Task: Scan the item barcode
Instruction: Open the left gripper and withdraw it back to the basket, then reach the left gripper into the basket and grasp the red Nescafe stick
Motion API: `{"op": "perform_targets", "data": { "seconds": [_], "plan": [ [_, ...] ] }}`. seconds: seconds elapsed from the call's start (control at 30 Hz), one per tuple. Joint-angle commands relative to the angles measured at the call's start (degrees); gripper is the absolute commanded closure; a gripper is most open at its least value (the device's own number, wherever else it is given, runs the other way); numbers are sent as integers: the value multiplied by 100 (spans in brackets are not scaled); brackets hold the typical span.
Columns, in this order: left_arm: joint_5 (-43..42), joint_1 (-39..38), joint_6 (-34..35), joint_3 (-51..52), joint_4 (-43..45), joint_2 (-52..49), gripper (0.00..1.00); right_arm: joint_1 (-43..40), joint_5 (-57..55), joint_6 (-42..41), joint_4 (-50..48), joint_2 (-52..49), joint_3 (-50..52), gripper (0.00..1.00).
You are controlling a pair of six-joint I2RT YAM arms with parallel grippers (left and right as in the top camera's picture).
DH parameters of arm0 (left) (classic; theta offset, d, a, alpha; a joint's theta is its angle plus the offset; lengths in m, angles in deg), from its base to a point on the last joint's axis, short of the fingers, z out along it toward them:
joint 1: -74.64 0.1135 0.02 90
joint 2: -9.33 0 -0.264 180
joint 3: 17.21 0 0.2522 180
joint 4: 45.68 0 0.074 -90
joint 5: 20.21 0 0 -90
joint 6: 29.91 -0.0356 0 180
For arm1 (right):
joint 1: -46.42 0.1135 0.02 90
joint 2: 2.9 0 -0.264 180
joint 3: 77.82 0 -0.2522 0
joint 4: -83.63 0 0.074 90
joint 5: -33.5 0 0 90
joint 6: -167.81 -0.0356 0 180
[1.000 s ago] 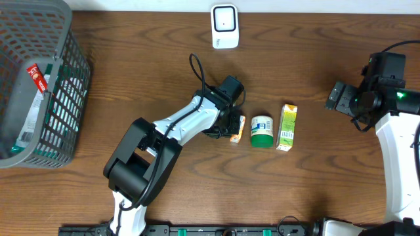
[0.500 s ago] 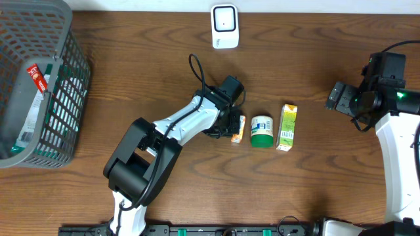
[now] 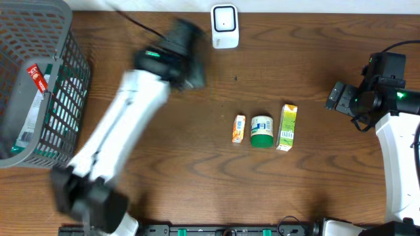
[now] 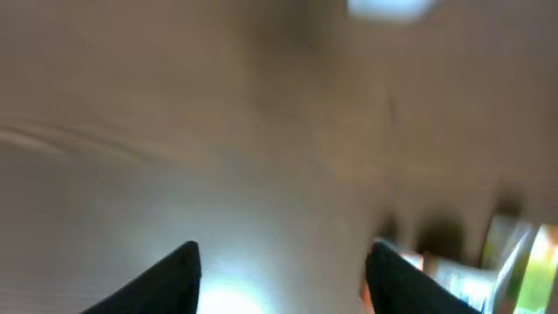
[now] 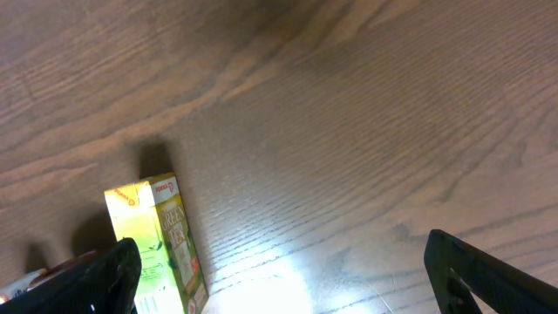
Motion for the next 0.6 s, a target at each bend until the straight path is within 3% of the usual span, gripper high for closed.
{"op": "perform_targets", "data": {
  "seconds": [0.0,0.3,0.57],
  "plan": [
    [855,955,-323,-564,-146,503,37,-24,-61,44,4,31,-13,1],
    [844,3862,-367,-798,348,787,37,-24,-61,44,4,31,-13,1],
    [846,5049,-372,-798,927,-31,37,-24,-61,42,4,31,-13,1]
  ]
}}
